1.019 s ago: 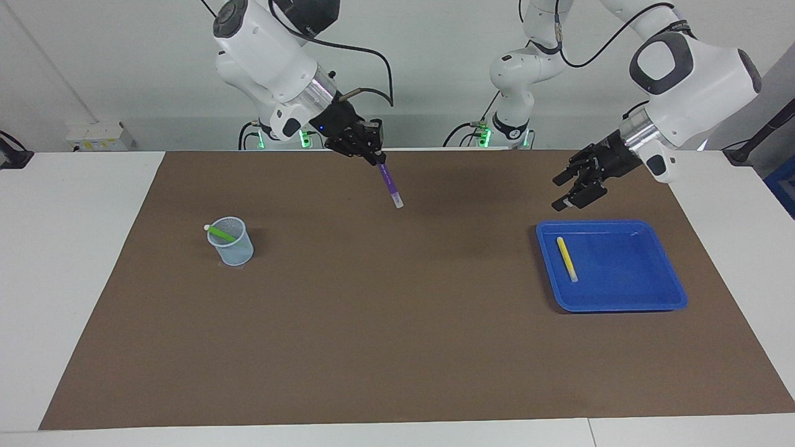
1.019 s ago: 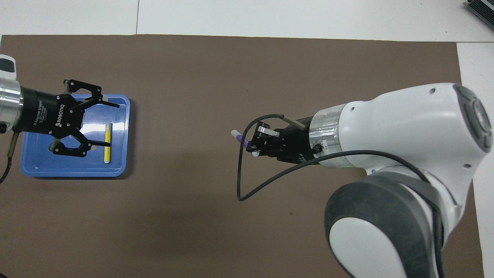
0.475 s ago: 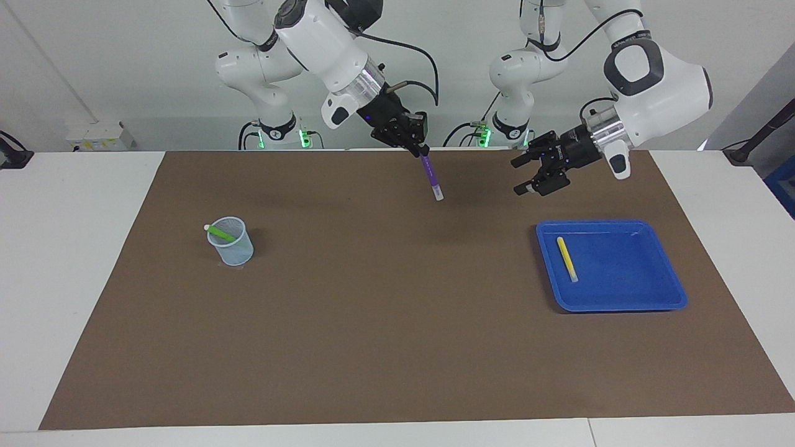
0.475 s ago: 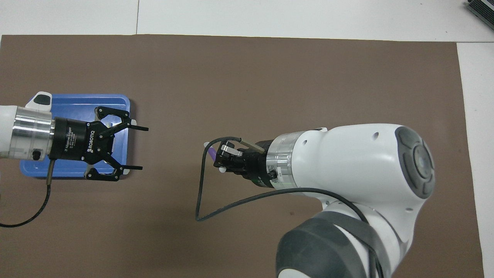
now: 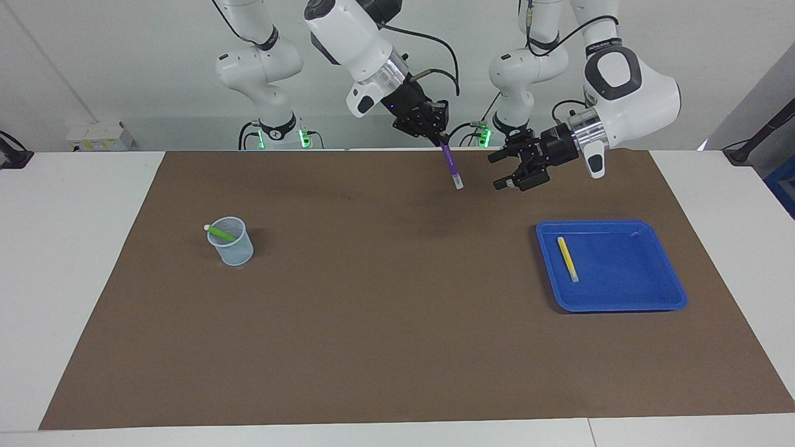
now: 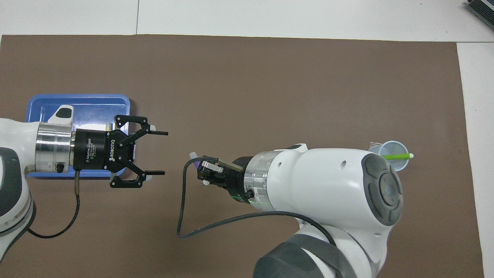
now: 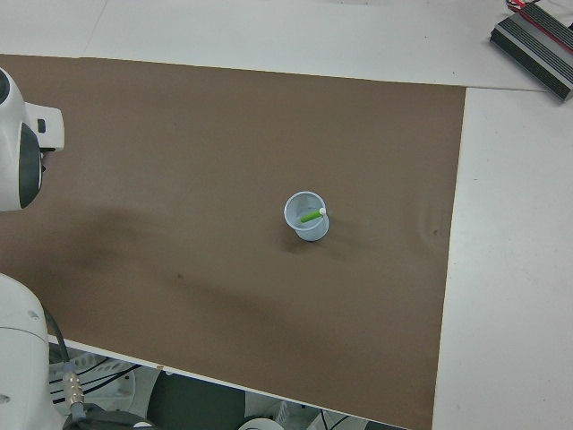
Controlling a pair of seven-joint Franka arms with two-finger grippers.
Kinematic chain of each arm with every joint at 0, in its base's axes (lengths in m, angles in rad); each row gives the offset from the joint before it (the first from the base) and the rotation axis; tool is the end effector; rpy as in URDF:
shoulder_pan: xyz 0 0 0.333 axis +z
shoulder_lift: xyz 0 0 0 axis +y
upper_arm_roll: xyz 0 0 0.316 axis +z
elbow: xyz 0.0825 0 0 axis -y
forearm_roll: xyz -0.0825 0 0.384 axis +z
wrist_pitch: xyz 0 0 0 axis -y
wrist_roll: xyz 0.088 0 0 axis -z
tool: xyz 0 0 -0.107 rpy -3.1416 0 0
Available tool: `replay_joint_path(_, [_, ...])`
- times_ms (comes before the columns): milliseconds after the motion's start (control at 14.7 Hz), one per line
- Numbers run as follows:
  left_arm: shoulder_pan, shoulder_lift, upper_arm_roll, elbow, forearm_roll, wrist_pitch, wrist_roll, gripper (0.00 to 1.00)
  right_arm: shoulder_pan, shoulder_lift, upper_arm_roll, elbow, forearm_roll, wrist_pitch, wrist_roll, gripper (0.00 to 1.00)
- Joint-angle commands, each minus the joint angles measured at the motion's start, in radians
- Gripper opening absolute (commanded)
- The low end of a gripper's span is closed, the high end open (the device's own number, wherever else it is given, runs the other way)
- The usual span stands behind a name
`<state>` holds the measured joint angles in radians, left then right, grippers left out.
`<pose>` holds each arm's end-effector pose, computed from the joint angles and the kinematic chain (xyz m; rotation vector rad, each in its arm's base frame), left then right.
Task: Right arm passes pens to left for tray arrangement
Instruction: 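Carry the purple pen with the right gripper toward the left gripper, then close the left gripper on the purple pen held by the right gripper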
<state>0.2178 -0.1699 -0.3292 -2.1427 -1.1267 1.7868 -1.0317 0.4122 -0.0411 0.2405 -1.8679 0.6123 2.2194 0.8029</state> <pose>0.4888 -0.1395 0.4986 1.7754 1.3640 -0.8400 0.4528 0.3722 0.5743 -2.4257 0.5275 0.1005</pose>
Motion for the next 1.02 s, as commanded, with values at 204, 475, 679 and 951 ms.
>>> replay_joint_path(204, [-0.077,-0.054,0.013,-0.095,-0.094,0.034,0.113,0.89,-0.003,-0.028,-0.003,-0.036,0.012,0.02,-0.01,0.0])
replay_joint_path(475, [-0.112,-0.094,0.013,-0.16,-0.171,0.066,0.113,0.89,-0.004,-0.028,-0.003,-0.034,0.012,0.02,-0.011,0.0])
replay_joint_path(679, [-0.115,-0.105,0.012,-0.18,-0.197,0.077,0.111,0.89,-0.004,-0.028,-0.003,-0.034,0.012,0.02,-0.011,0.0])
replay_joint_path(951, [-0.169,-0.111,0.012,-0.194,-0.222,0.143,0.11,0.83,-0.006,-0.028,-0.003,-0.036,0.01,0.02,-0.013,0.0])
